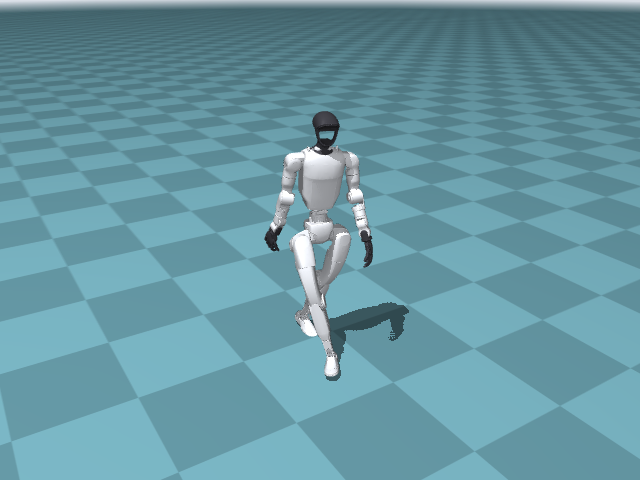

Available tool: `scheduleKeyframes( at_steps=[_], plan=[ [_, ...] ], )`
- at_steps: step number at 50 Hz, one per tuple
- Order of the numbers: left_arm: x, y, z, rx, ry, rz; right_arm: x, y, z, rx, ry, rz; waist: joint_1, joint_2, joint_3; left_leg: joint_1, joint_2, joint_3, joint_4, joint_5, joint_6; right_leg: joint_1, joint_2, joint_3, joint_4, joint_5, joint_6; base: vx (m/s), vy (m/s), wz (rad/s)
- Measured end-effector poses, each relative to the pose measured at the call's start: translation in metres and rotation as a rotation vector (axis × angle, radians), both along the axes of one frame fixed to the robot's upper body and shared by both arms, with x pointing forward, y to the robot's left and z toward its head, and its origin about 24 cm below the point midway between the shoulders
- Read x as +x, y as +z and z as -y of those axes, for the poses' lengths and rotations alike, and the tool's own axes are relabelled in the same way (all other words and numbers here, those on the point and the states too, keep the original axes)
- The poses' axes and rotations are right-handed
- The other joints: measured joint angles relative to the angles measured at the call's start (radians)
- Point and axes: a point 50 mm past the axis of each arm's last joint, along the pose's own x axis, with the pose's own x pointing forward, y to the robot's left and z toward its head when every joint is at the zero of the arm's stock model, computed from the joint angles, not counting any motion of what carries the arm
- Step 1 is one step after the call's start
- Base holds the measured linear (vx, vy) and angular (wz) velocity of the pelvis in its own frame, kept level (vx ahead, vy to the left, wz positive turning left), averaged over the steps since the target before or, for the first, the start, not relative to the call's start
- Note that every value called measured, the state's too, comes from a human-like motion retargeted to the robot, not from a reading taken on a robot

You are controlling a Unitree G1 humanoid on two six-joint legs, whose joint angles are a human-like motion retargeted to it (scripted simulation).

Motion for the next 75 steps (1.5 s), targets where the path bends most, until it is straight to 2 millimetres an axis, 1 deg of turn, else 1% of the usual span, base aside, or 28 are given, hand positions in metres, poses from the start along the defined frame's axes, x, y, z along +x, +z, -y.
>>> scheduleKeyframes(
  at_steps=[2, 5, 8, 10, 13, 18, 21, 23, 26, 28, 29, 30, 32, 35, 37, 40, 44, 47, 51, 54, 58, 60, 62, 65, 68, 71, 72, 75],
  plan=[
    [-0.015, -0.007, 0.003, -0.01, -0.014, -0.046, -0.003, 0.0, -0.001, 0.002, -0.011, -0.009, -0.02, 0.009, -0.002, 0.033, 0.032, -0.002, 0.072, 0.035, 0.0, 0.058, 0.013, -0.044, 0.017, 0.033, -0.024, 1.16, -0.34, 0.18],
    [-0.045, -0.017, 0.005, -0.007, -0.034, -0.146, 0.003, 0.0, 0.0, -0.005, -0.048, 0.012, -0.017, 0.011, 0.021, 0.042, 0.098, 0.059, 0.269, 0.194, 0.0, 0.116, 0.05, 0.11, 0.1, -0.023, -0.038, 1.0, -0.43, -0.16],
    [-0.077, -0.026, 0.011, -0.004, -0.051, -0.262, 0.012, -0.001, 0.002, -0.01, -0.096, 0.05, 0.051, 0.0, 0.05, -0.084, 0.111, 0.04, 0.626, 0.418, 0.0, 0.286, 0.047, 0.062, 0.024, -0.105, -0.062, 0.95, -0.47, -0.7],
    [-0.092, -0.029, 0.013, -0.012, -0.054, -0.326, 0.024, -0.002, 0.004, -0.004, -0.106, 0.082, 0.083, 0.006, 0.067, -0.232, 0.103, -0.021, 0.894, 0.435, 0.0, 0.345, 0.053, 0.073, -0.014, -0.12, -0.064, 0.62, -0.21, -0.03],
    [-0.112, -0.032, 0.014, -0.038, -0.016, -0.39, 0.049, -0.003, 0.008, -0.017, -0.061, 0.142, 0.128, 0.018, 0.073, -0.427, 0.207, 0.004, 1.18, 0.188, 0.0, 0.42, 0.063, 0.051, -0.068, -0.141, -0.045, 0.76, -0.04, 0.12],
    [-0.143, -0.034, 0.016, -0.084, 0.121, -0.456, 0.108, 0.0, 0.011, -0.025, 0.052, 0.304, 0.236, 0.046, 0.054, -0.698, 0.294, 0.174, 1.201, 0.024, 0.0, 0.493, 0.078, 0.066, -0.143, -0.16, 0.004, 0.49, 0.4, -0.17],
    [-0.16, -0.035, 0.025, -0.115, 0.173, -0.503, 0.142, 0.005, 0.011, -0.012, 0.105, 0.415, 0.239, 0.046, 0.023, -0.841, 0.203, 0.284, 0.957, -0.012, 0.0, 0.503, 0.024, 0.043, -0.176, -0.158, 0.074, 0.38, 0.72, 0.8],
    [-0.167, -0.035, 0.028, -0.128, 0.187, -0.54, 0.164, 0.01, 0.012, -0.008, 0.136, 0.489, 0.216, 0.052, 0.011, -0.911, 0.143, 0.281, 0.772, -0.048, -0.056, 0.521, 0.021, 0.011, -0.193, -0.177, 0.102, 0.58, 0.3, 1.04],
    [-0.174, -0.034, 0.027, -0.142, 0.169, -0.593, 0.188, 0.016, 0.006, 0.006, 0.168, 0.577, 0.238, 0.064, 0.015, -0.988, 0.081, 0.157, 0.594, -0.101, -0.214, 0.568, 0.057, 0.008, -0.204, -0.211, 0.12, 0.73, 0.01, -0.09],
    [-0.176, -0.034, 0.026, -0.15, 0.137, -0.615, 0.195, 0.017, 0.001, 0.021, 0.173, 0.607, 0.268, 0.059, 0.022, -1.001, 0.066, 0.123, 0.528, -0.127, -0.263, 0.596, 0.061, 0.026, -0.193, -0.225, 0.14, 0.73, 0.01, -0.51],
    [-0.177, -0.034, 0.026, -0.151, 0.122, -0.62, 0.195, 0.017, -0.002, 0.032, 0.173, 0.605, 0.282, 0.054, 0.023, -0.997, 0.067, 0.129, 0.517, -0.117, -0.244, 0.61, 0.057, 0.032, -0.185, -0.225, 0.157, 0.62, 0.01, -0.52],
    [-0.178, -0.034, 0.026, -0.15, 0.107, -0.624, 0.193, 0.015, -0.005, 0.044, 0.174, 0.597, 0.296, 0.048, 0.022, -0.991, 0.07, 0.14, 0.513, -0.095, -0.211, 0.625, 0.051, 0.037, -0.176, -0.223, 0.176, 0.6, 0.01, -0.33],
    [-0.181, -0.035, 0.03, -0.159, 0.098, -0.618, 0.184, 0.012, -0.009, 0.078, 0.201, 0.548, 0.295, 0.025, 0.011, -0.955, 0.061, 0.166, 0.54, -0.165, -0.089, 0.643, 0.034, 0.043, -0.149, -0.176, 0.216, 0.85, 0.08, -0.18],
    [-0.187, -0.036, 0.041, -0.214, 0.143, -0.599, 0.164, 0.006, -0.009, 0.094, 0.289, 0.439, 0.287, 0.0, -0.009, -0.895, 0.071, 0.165, 0.545, -0.225, -0.045, 0.654, 0.004, 0.023, -0.075, 0.008, 0.271, 0.98, 0.12, -0.36],
    [-0.191, -0.035, 0.045, -0.242, 0.192, -0.621, 0.147, 0.003, -0.007, 0.055, 0.329, 0.382, 0.258, 0.007, -0.016, -0.816, 0.092, 0.148, 0.503, -0.244, -0.049, 0.631, 0.002, 0.009, 0.024, 0.199, 0.262, 0.9, 0.08, -0.09],
    [-0.183, -0.035, 0.039, -0.257, 0.22, -0.601, 0.128, 0.0, -0.001, -0.007, 0.335, 0.344, 0.218, 0.064, -0.006, -0.688, 0.153, 0.091, 0.428, -0.275, -0.067, 0.544, 0.008, -0.034, 0.301, 0.338, 0.237, 0.78, 0.04, -0.06],
    [-0.147, -0.033, 0.014, -0.138, 0.202, -0.494, 0.114, -0.002, 0.004, -0.069, 0.297, 0.356, 0.161, 0.113, 0.013, -0.575, 0.188, 0.052, 0.322, -0.272, -0.064, 0.31, -0.023, -0.05, 0.694, 0.073, 0.238, 0.63, 0.03, 0.06],
    [-0.11, -0.028, -0.003, -0.038, 0.205, -0.383, 0.097, -0.003, 0.007, -0.089, 0.185, 0.337, 0.096, 0.114, 0.02, -0.514, 0.167, 0.02, 0.234, -0.246, -0.057, 0.136, -0.037, -0.08, 0.814, -0.134, 0.22, 0.4, 0.0, 0.63],
    [-0.052, -0.014, -0.017, -0.026, 0.187, -0.201, 0.073, -0.005, 0.007, -0.039, 0.026, 0.262, 0.022, 0.094, 0.024, -0.445, 0.129, 0.004, 0.138, -0.217, -0.053, -0.072, -0.082, -0.097, 0.808, -0.349, 0.169, 0.49, -0.03, 0.59],
    [-0.009, 0.002, -0.027, -0.016, 0.151, -0.061, 0.059, -0.005, 0.007, -0.01, -0.02, 0.2, -0.026, 0.06, 0.024, -0.4, 0.092, 0.0, 0.085, -0.203, -0.048, -0.212, -0.084, -0.044, 0.723, -0.445, 0.149, 0.52, -0.08, 0.54],
    [0.034, 0.024, -0.035, 0.014, 0.103, 0.087, 0.044, -0.003, 0.007, -0.03, -0.054, 0.126, -0.071, 0.025, 0.03, -0.344, 0.057, -0.008, 0.073, -0.187, -0.027, -0.279, -0.066, 0.025, 0.572, -0.473, 0.107, 0.43, -0.1, 0.49],
    [0.046, 0.03, -0.034, 0.016, 0.109, 0.128, 0.038, -0.001, 0.007, -0.032, -0.091, 0.083, -0.086, 0.027, 0.032, -0.325, 0.06, -0.008, 0.094, -0.177, -0.005, -0.254, -0.053, 0.03, 0.531, -0.458, 0.04, 0.52, -0.12, 0.18],
    [0.046, 0.03, -0.032, 0.004, 0.126, 0.136, 0.028, 0.0, 0.002, -0.006, -0.128, 0.031, -0.069, 0.046, 0.014, -0.319, 0.102, 0.011, 0.133, -0.16, 0.0, -0.164, -0.031, -0.047, 0.499, -0.547, 0.025, 0.67, -0.29, -0.17],
    [0.043, 0.026, -0.025, -0.031, 0.125, 0.131, 0.03, 0.002, 0.001, 0.046, -0.209, -0.002, -0.041, 0.038, 0.041, -0.294, 0.146, 0.044, 0.301, -0.111, 0.0, -0.046, 0.056, 0.035, 0.409, -0.576, 0.035, 0.8, -0.43, -0.14],
    [0.026, 0.016, -0.018, -0.043, 0.106, 0.09, 0.047, 0.0, 0.001, 0.052, -0.191, 0.051, -0.003, 0.022, 0.058, -0.324, 0.206, 0.103, 0.551, 0.04, 0.0, 0.061, 0.094, 0.101, 0.333, -0.603, 0.037, 0.77, -0.36, -0.36],
    [-0.002, 0.002, -0.014, -0.035, 0.1, 0.003, 0.074, -0.002, 0.001, 0.051, -0.098, 0.146, 0.055, 0.017, 0.073, -0.444, 0.236, 0.053, 0.868, 0.16, 0.0, 0.16, 0.137, 0.17, 0.229, -0.598, 0.019, 0.52, -0.31, -0.51],
    [-0.014, -0.003, -0.013, -0.035, 0.102, -0.032, 0.084, -0.002, 0.0, 0.052, -0.06, 0.179, 0.077, 0.017, 0.075, -0.493, 0.234, 0.026, 0.971, 0.156, 0.0, 0.188, 0.15, 0.192, 0.194, -0.591, 0.009, 0.39, -0.26, -0.53],
    [-0.051, -0.017, -0.008, -0.055, 0.143, -0.145, 0.117, 0.0, -0.002, 0.054, 0.048, 0.275, 0.137, 0.01, 0.072, -0.64, 0.267, 0.009, 1.231, -0.019, 0.0, 0.258, 0.174, 0.255, 0.098, -0.575, -0.019, 0.46, -0.25, -0.49]
  ],
)
